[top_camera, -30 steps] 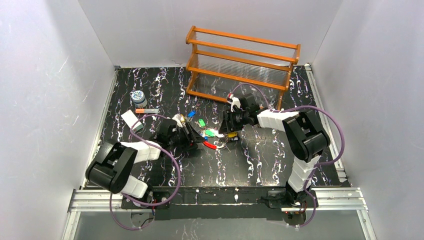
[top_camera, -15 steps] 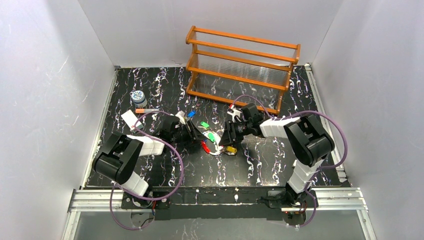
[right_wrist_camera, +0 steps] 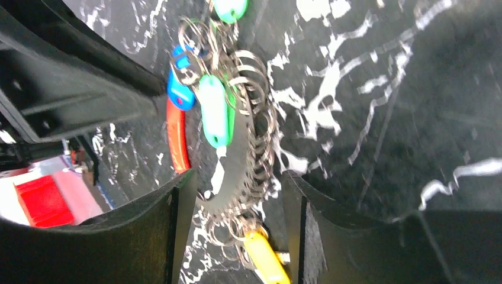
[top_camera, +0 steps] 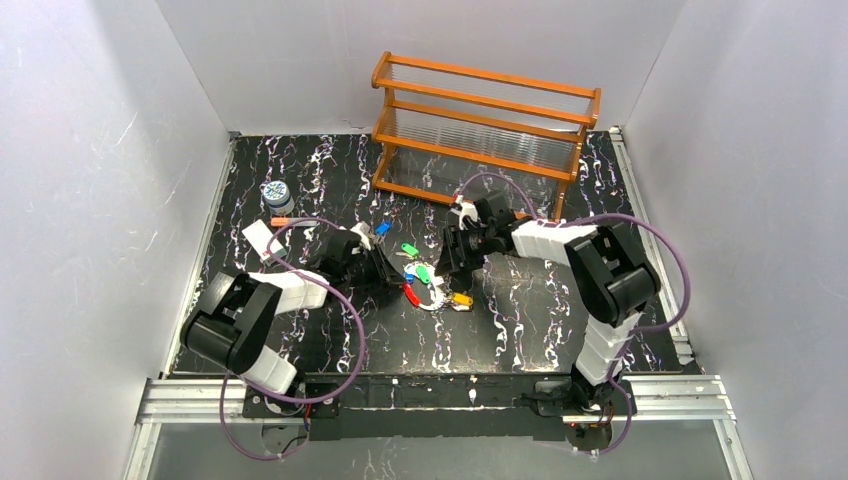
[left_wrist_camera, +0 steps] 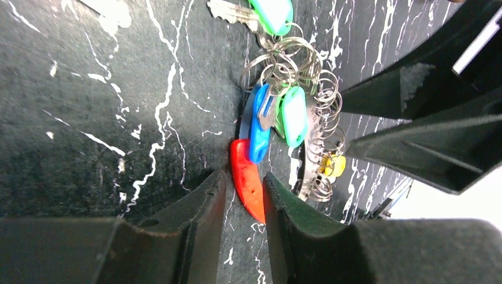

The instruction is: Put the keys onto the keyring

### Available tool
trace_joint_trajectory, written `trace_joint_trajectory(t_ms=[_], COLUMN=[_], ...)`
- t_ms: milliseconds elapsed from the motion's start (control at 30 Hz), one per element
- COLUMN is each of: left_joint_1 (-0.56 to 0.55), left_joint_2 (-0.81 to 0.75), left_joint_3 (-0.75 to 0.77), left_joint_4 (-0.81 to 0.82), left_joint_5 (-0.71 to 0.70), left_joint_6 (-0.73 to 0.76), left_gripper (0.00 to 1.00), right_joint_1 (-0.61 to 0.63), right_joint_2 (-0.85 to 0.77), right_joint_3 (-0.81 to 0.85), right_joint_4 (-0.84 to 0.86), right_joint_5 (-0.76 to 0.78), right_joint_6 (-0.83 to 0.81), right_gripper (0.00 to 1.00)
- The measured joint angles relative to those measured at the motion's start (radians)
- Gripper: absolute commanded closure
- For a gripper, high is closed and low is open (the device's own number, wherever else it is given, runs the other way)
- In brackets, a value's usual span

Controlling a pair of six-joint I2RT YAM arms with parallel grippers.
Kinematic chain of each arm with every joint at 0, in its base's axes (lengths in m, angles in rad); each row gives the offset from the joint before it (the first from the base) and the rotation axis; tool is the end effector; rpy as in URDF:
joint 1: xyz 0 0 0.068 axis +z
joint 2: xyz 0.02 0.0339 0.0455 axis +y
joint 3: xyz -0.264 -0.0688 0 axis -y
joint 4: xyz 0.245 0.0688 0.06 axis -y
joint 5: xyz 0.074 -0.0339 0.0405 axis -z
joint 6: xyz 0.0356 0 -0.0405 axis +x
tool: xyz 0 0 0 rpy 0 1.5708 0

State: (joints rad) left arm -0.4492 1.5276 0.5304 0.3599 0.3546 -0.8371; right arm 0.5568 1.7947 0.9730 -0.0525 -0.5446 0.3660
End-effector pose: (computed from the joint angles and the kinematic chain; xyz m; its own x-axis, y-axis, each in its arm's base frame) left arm 0.2453 -0.1320 0.1401 -0.8481 -0.3644 -0.3847 0.0429 0.6764 -0.7353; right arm 0.2928 0.2040 0.1522 -0.8708 -0.1815 -0.4569 -0.4525 0.6591 0.6007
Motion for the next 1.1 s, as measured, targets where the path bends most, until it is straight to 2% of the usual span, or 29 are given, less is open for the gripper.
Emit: trace_joint_trajectory(t_ms=[167,367,433,533,633,833,1000,1100], left_joint_1=[-0.046,-0.188,-0.224,-0.24,-0.24,-0.232,-0.204,-0.158], left_joint_2=[-0.006,-0.007,-0.02,-0.07,-0.127,-0.185,-0.194,-0.194], left_joint_3=[-0.04,-0.054,-0.066,-0.095,-0.117,-0.118,-0.118,-0.118], left_joint_4=[0.059,0.091,0.095,0.084,0.053,0.027,0.03,0.031], left_joint_5=[-0.007,-0.05,-0.071,-0.105,-0.148,-0.183,-0.178,-0.162], left_joint_6=[-0.038,-0.098,-0.113,-0.124,-0.123,-0.114,-0.109,-0.104], left_gripper=[0.76,0.75,0.71,0.64,0.61,0.51,0.51,0.51], right_joint_1=[0.007,0.064,0.089,0.116,0.131,0.118,0.07,0.038], right_joint_2=[0.12,0.253,0.272,0.27,0.231,0.038,-0.135,-0.183], right_joint_3=[0.144,0.335,0.37,0.379,0.353,0.208,0.075,0.023], right_joint_4=[-0.038,-0.089,-0.108,-0.12,-0.125,-0.155,-0.143,-0.131], right_joint_5=[-0.031,-0.052,-0.054,-0.038,0.016,0.195,0.262,0.266], right_joint_6=[-0.006,-0.029,-0.035,-0.043,-0.053,-0.068,-0.067,-0.063], right_gripper=[0.41,0.41,0.39,0.29,0.19,0.02,0.01,0.02])
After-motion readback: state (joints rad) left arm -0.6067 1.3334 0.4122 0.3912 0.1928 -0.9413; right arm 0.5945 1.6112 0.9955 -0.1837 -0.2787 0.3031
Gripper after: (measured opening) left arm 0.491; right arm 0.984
